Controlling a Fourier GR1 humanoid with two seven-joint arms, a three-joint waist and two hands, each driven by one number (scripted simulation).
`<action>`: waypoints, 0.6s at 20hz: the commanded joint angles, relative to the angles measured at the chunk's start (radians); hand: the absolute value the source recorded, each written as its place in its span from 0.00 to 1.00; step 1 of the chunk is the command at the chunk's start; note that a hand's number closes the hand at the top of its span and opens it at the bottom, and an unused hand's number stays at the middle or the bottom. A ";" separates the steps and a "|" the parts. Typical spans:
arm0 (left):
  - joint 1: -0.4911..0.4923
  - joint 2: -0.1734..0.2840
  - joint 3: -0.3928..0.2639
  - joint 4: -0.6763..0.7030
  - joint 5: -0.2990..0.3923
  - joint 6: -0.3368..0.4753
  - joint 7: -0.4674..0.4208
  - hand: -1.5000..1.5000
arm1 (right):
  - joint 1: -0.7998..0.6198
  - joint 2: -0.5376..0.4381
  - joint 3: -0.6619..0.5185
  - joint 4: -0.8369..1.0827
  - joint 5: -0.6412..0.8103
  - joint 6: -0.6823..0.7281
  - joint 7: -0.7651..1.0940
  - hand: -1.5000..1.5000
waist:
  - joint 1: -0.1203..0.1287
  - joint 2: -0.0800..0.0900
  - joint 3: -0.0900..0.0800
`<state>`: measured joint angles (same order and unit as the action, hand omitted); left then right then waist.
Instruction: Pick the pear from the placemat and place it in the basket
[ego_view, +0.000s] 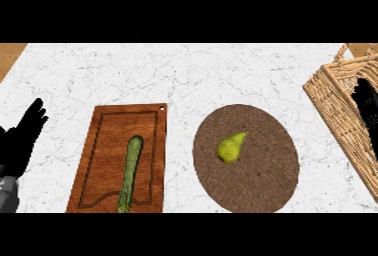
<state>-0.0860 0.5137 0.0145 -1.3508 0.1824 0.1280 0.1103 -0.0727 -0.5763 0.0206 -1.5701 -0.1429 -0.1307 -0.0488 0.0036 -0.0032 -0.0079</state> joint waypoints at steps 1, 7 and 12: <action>-0.026 -0.033 0.004 -0.005 -0.006 -0.010 0.005 0.50 | -0.027 0.061 -0.043 -0.001 -0.054 0.014 0.000 1.00 | -0.005 0.003 0.008; -0.126 -0.088 -0.051 -0.018 0.046 -0.052 0.041 0.50 | -0.206 0.004 0.058 0.073 0.011 0.146 -0.130 1.00 | 0.038 0.019 0.005; -0.178 -0.091 -0.037 0.007 0.066 -0.061 0.097 0.50 | -0.362 0.363 0.300 0.169 0.279 -0.223 -0.058 0.00 | 0.044 0.010 0.007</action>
<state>-0.2242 0.4241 -0.0260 -1.3467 0.2269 0.0819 0.1573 -0.3455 -0.3669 0.1697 -1.4448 -0.0414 -0.1874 -0.1376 0.0396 0.0100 -0.0016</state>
